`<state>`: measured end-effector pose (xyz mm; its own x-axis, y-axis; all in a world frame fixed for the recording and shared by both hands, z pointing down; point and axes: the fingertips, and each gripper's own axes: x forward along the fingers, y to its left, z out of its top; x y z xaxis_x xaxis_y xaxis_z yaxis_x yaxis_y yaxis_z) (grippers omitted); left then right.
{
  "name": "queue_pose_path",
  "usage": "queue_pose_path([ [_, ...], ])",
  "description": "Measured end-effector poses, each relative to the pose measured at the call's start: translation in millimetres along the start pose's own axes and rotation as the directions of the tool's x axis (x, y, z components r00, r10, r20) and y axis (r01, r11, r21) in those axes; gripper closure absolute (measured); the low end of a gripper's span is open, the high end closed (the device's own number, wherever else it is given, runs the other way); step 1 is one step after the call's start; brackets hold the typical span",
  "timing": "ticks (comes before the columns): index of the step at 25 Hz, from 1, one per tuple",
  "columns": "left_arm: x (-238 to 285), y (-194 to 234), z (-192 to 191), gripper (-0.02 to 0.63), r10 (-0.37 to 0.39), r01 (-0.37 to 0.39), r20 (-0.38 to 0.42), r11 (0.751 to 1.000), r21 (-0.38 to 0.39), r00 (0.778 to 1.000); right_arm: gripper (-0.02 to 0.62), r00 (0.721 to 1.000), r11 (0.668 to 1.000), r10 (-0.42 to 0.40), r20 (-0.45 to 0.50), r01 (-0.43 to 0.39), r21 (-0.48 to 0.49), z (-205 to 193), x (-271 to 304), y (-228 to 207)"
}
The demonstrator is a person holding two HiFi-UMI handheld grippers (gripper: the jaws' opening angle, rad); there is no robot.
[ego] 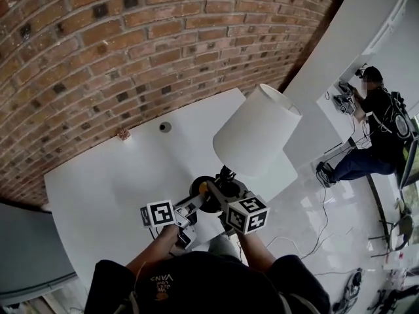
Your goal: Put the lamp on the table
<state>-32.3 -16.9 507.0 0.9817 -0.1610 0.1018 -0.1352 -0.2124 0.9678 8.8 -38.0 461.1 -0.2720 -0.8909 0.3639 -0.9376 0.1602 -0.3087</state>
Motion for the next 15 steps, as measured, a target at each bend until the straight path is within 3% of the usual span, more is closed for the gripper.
queue_pose_path([
  [4, 12.4, 9.5, 21.7, 0.403, 0.012, -0.012, 0.055, 1.0, -0.013, 0.998, 0.465, 0.998, 0.998, 0.06, -0.031, -0.061, -0.029, 7.9, 26.5, -11.2],
  [7, 24.7, 14.0, 37.6, 0.403, 0.028, -0.023, 0.145, 0.999, -0.032, 0.989, 0.465, 0.989, 0.989, 0.134, -0.066, -0.138, -0.061, 16.0, 45.2, -21.6],
  [12, 51.6, 11.6, 54.6, 0.403, 0.058, -0.043, 0.279, 0.997, -0.06, 0.959, 0.465, 0.959, 0.957, 0.248, -0.137, -0.264, -0.12, 33.8, 62.2, -42.0],
  [15, 65.4, 12.4, 70.1, 0.403, 0.07, -0.051, 0.362, 0.997, -0.062, 0.93, 0.465, 0.935, 0.929, 0.312, -0.169, -0.337, -0.151, 45.1, 76.8, -52.6],
])
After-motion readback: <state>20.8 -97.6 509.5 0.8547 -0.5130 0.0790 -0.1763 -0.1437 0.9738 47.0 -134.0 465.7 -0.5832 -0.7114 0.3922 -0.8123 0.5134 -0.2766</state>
